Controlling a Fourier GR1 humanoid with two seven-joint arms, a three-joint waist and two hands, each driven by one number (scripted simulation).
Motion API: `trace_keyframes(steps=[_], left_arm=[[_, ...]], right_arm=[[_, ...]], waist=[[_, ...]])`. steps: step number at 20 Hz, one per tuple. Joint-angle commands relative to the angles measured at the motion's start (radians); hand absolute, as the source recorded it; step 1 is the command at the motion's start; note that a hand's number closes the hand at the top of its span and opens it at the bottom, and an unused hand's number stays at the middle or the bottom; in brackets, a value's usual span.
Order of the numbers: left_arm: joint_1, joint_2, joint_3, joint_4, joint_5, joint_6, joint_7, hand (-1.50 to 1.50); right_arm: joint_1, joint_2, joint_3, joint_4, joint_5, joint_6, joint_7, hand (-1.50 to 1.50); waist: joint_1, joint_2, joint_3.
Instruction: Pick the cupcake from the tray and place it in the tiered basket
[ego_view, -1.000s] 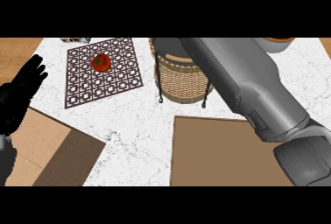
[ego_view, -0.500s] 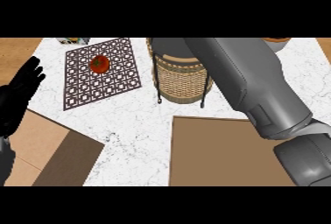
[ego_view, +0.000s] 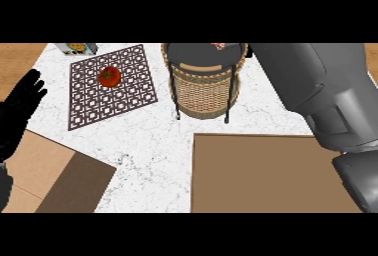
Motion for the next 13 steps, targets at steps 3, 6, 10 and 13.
trace_keyframes(steps=[3,6,10,13], left_arm=[[0.18,-0.062,-0.015,0.121,0.002,-0.001,0.025,0.0],[0.17,-0.057,-0.006,0.112,-0.005,0.01,0.052,0.0],[0.232,-0.069,0.011,0.096,-0.001,0.0,0.016,0.0],[0.261,-0.054,0.041,0.085,0.017,-0.011,0.034,0.0]], right_arm=[[0.024,-0.034,-0.134,-0.1,-0.086,-0.116,0.092,-1.5],[0.053,-0.049,-0.204,-0.205,-0.155,-0.169,0.038,-1.5],[0.122,-0.045,-0.243,-0.337,-0.207,-0.205,-0.014,-1.5],[0.211,-0.039,-0.256,-0.427,-0.262,-0.152,-0.048,-1.5]], waist=[[-0.039,0.0,-0.036],[-0.068,-0.008,-0.033],[-0.078,-0.016,-0.034],[-0.094,-0.027,-0.032]])
